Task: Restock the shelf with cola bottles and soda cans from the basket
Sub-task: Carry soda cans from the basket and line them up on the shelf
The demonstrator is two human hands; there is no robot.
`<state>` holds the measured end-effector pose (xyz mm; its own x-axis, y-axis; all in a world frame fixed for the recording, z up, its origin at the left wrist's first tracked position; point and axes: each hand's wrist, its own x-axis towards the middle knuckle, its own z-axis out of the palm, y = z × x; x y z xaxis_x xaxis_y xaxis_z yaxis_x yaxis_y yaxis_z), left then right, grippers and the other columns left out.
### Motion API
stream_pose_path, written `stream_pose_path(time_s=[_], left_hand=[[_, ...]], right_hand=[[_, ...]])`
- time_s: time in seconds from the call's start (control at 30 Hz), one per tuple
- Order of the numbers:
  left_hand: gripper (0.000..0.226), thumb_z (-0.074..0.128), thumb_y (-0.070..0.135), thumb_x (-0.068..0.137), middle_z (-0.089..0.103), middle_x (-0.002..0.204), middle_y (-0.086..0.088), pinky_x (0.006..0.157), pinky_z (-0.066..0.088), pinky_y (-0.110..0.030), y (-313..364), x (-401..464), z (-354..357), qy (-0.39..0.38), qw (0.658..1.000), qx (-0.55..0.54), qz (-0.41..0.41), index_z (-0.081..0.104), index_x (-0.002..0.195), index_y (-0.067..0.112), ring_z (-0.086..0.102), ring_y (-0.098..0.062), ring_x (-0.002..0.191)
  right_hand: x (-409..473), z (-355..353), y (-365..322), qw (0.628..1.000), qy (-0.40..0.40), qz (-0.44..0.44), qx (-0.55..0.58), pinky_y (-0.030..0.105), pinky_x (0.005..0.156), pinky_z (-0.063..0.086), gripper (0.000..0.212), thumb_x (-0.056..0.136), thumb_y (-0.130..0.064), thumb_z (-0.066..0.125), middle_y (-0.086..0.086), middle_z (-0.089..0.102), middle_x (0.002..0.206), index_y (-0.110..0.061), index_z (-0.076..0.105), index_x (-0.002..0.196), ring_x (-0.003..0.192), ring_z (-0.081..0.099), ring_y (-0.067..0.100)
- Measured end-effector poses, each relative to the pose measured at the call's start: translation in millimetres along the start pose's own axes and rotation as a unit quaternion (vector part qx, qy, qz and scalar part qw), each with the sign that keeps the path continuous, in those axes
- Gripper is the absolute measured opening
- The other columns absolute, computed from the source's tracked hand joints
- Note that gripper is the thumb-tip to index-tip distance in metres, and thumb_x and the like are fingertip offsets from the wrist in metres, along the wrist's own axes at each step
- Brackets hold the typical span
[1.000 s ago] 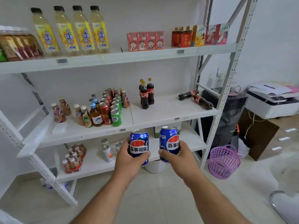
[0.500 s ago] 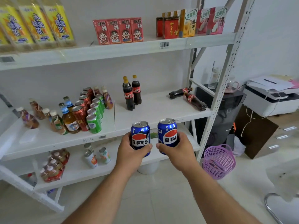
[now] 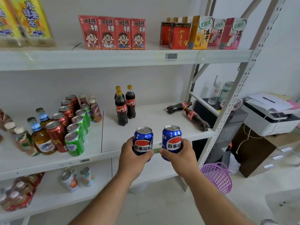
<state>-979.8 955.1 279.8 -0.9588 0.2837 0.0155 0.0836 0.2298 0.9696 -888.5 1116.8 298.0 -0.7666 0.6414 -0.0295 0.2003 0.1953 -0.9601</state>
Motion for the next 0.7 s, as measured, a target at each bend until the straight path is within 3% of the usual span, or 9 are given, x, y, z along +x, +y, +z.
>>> stream_pose_path(time_s=[0.1,0.33,0.6,0.7], left_hand=[[0.071,0.092,0.025,0.077,0.068,0.124,0.009,0.089,0.06,-0.03,-1.2,23.1,17.8,0.003,1.0,-0.005,-0.009,0.057,0.138,0.031,0.068,-0.014,0.11],[0.064,0.092,0.019,0.077,0.07,0.117,0.012,0.075,0.054,-0.017,-0.9,77.9,80.7,0.022,0.999,0.002,-0.031,0.059,0.131,0.032,0.069,-0.004,0.102],[0.066,0.092,0.019,0.077,0.07,0.117,0.014,0.079,0.053,-0.018,4.0,143.5,142.6,0.083,0.994,0.01,-0.067,0.056,0.131,0.035,0.068,-0.004,0.103],[0.067,0.091,0.019,0.077,0.068,0.117,0.015,0.082,0.053,-0.02,1.2,164.3,152.6,0.096,0.992,0.018,-0.082,0.055,0.131,0.035,0.066,-0.001,0.102]], right_hand=[[30.5,-4.7,7.2,1.0,-0.005,0.002,-0.003,0.014,0.063,0.057,0.068,0.073,-0.025,0.096,-0.009,0.069,0.108,-0.024,0.052,0.125,0.093,0.07,0.007],[117.8,-28.7,35.5,0.999,-0.033,0.021,0.009,0.02,0.072,0.058,0.066,0.074,-0.023,0.095,-0.007,0.07,0.107,-0.024,0.051,0.123,0.093,0.071,0.008],[220.9,-45.3,54.3,0.996,-0.089,0.024,0.005,0.024,0.072,0.058,0.062,0.073,-0.019,0.093,-0.004,0.071,0.106,-0.021,0.052,0.12,0.089,0.071,0.008],[246.8,-38.4,56.5,0.994,-0.109,0.026,-0.002,0.017,0.066,0.052,0.063,0.074,-0.02,0.093,-0.009,0.068,0.103,-0.022,0.051,0.12,0.086,0.069,0.004]])
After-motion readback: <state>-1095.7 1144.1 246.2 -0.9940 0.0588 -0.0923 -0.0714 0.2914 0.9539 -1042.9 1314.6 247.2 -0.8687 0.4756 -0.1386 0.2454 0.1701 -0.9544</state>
